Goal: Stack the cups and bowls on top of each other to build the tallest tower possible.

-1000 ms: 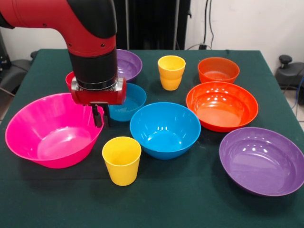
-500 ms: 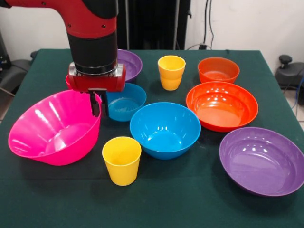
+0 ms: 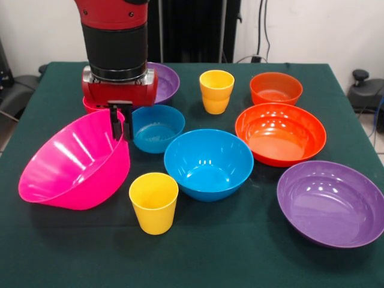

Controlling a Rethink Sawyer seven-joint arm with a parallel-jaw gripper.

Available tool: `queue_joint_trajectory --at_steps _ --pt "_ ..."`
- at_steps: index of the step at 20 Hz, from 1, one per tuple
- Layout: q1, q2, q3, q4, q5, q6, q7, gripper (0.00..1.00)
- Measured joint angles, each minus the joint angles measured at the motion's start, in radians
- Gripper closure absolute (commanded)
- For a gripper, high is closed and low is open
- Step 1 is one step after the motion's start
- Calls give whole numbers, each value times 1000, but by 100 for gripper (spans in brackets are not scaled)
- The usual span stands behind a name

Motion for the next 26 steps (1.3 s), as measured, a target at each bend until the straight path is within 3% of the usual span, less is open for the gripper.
queue_joint_trajectory --at_steps 26 --pt "43 -128 0 101 54 0 0 100"
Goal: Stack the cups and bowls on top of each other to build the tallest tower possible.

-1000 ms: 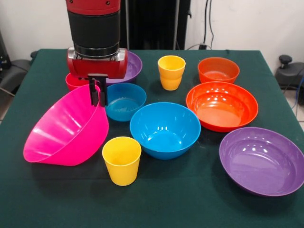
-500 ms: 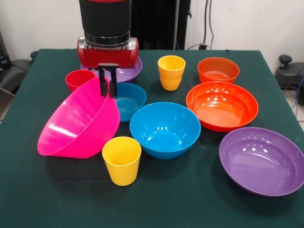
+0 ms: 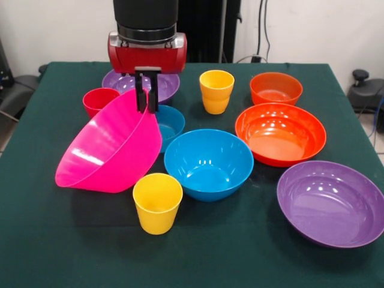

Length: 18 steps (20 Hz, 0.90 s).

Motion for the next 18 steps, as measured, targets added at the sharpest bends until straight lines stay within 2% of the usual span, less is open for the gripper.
queue_joint_trajectory --at_steps 10,18 --pt "11 -35 -1 6 21 3 0 100" --pt "60 -77 -8 7 62 42 0 100"
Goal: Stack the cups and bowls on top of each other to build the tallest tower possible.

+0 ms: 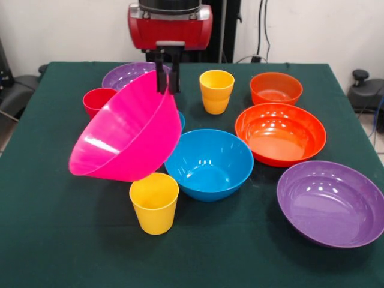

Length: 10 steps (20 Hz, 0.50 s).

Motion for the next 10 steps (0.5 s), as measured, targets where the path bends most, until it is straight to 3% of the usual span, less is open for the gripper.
queue_joint_trajectory --at_steps 10 --pt "78 -51 -28 1 39 40 0 100"
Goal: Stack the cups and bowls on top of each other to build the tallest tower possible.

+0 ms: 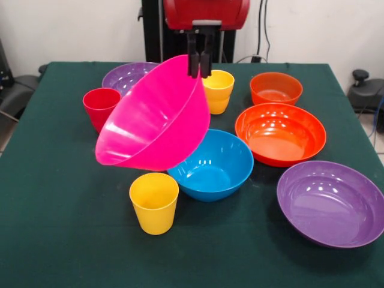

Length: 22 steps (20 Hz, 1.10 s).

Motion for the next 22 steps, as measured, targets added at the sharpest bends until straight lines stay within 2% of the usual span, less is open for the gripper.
queue_joint_trajectory --at_steps 8,22 --pt "55 -30 -37 16 30 5 8 100" --pt "132 -48 -135 112 70 5 50 100"
